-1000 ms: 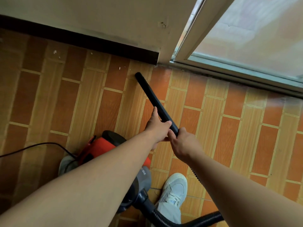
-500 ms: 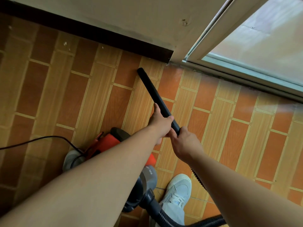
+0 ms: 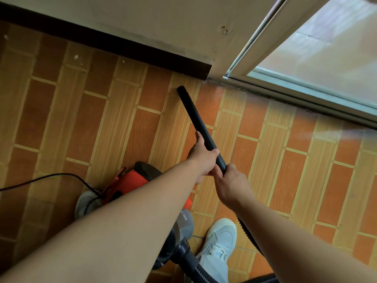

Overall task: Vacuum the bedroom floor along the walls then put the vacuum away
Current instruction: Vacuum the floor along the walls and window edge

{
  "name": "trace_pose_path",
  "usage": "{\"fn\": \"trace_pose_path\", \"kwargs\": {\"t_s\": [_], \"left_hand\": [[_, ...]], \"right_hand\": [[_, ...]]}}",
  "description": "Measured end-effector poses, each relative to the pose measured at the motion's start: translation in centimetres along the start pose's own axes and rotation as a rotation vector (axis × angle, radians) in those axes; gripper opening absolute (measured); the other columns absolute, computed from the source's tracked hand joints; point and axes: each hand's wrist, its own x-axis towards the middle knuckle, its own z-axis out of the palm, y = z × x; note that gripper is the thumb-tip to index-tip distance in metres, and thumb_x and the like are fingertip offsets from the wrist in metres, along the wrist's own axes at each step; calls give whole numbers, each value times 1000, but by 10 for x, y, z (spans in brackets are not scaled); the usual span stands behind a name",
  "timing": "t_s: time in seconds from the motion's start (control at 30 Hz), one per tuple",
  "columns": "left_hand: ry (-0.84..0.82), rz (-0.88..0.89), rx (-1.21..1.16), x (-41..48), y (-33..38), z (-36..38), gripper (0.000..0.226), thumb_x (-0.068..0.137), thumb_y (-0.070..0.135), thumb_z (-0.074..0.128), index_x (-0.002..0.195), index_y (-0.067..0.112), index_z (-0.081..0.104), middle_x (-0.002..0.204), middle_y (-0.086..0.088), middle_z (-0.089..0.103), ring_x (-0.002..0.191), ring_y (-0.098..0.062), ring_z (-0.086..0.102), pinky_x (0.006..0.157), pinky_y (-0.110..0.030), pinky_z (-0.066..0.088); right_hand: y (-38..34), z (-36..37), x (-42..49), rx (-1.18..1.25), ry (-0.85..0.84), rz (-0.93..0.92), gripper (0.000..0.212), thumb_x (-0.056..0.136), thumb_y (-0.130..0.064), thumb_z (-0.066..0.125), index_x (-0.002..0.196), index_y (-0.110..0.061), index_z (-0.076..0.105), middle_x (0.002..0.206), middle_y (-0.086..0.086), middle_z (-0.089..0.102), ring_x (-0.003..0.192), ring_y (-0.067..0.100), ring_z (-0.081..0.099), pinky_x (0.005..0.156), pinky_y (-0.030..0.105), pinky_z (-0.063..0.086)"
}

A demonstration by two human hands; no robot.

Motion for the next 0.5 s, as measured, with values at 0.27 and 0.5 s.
{"fn": "trace_pose_path", "kwargs": {"t_s": [0.27, 0.5], "left_hand": [[-23, 43, -9, 13, 21, 11, 92, 104, 16, 59, 160, 49, -6, 110, 1, 60, 102, -26, 71, 83, -50, 64], [-39, 56, 22, 12, 15, 0, 91, 103, 19, 60, 160, 51, -4, 128, -3, 60, 101, -24, 71, 81, -48, 64]], "right_hand": [[-5, -19, 19, 37, 32, 28, 53, 100, -68, 29, 102, -17, 46, 84, 7, 60, 70, 26, 65, 65, 45, 60], [-13, -12, 10, 80, 8, 54, 50, 101, -66, 30, 102, -18, 44, 85, 6, 58, 69, 25, 64, 63, 44, 61]]}}
